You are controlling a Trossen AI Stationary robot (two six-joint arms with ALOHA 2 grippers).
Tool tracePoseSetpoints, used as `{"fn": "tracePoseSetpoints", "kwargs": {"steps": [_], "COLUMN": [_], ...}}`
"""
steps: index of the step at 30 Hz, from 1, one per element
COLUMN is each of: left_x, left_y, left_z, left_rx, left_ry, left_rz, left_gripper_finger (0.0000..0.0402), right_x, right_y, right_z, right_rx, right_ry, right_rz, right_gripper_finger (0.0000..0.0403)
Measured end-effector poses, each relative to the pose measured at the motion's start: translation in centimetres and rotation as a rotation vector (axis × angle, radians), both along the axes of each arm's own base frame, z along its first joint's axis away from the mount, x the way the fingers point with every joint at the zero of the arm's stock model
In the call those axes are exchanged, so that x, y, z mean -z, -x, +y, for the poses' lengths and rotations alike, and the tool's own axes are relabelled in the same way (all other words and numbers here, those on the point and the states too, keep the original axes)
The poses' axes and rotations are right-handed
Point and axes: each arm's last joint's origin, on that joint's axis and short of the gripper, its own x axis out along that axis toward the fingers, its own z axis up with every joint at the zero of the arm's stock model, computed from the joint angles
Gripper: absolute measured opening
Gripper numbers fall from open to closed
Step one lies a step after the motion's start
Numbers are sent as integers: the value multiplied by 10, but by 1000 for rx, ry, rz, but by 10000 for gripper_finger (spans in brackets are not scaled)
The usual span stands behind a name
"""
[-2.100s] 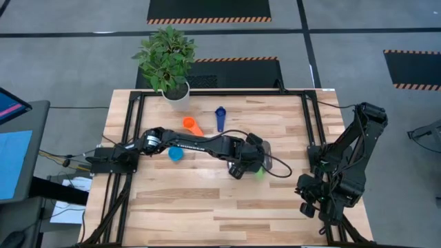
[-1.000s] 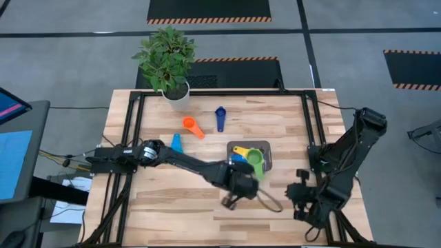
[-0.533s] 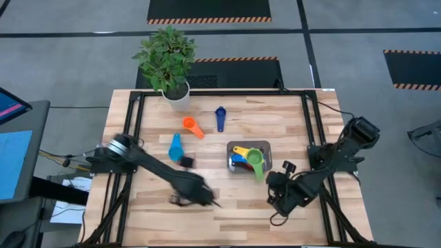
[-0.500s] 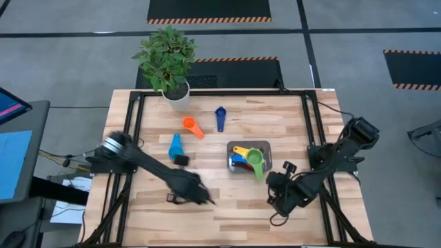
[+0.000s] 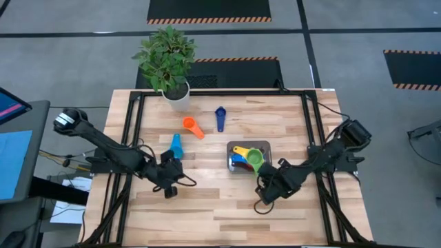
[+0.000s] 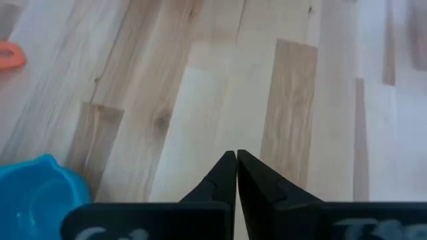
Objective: Nest measuring cups in basket
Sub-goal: Stack the green measuring cup on top of the yellow measuring cup in the black bin
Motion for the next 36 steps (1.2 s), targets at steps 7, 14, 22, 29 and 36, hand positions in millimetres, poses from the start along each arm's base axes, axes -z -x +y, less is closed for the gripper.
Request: {"fn": "tracePoseSetpoints", "kwargs": {"steps": [7,14,22,29,36], "left_x": [6,4,3,2,2], "left_y": [-3,-6,-7,-8,-8], "left_z": [-2,-3,-4,-5,-5], "left_rx": [42,31,32,24,24], "left_ry": [-35,-39,-30,-16,-14], "left_rz": [15,-25,-42,-51,-55], "left_gripper_finger": [0,0,0,0,0], "right_x": [-3,-17,-49,-46,-40], "right_y": [-30,-59,-73,-65,-75], "right_z": [-9,-25,-8,-7,-26], "right_rx": [-64,-138,-288,-371,-448], "right_ry": [-40,-9,23,-79,-33], "right_rz": [-166,-316,-347,-196,-146], "right_gripper_finger": [69,69,69,69,69]}}
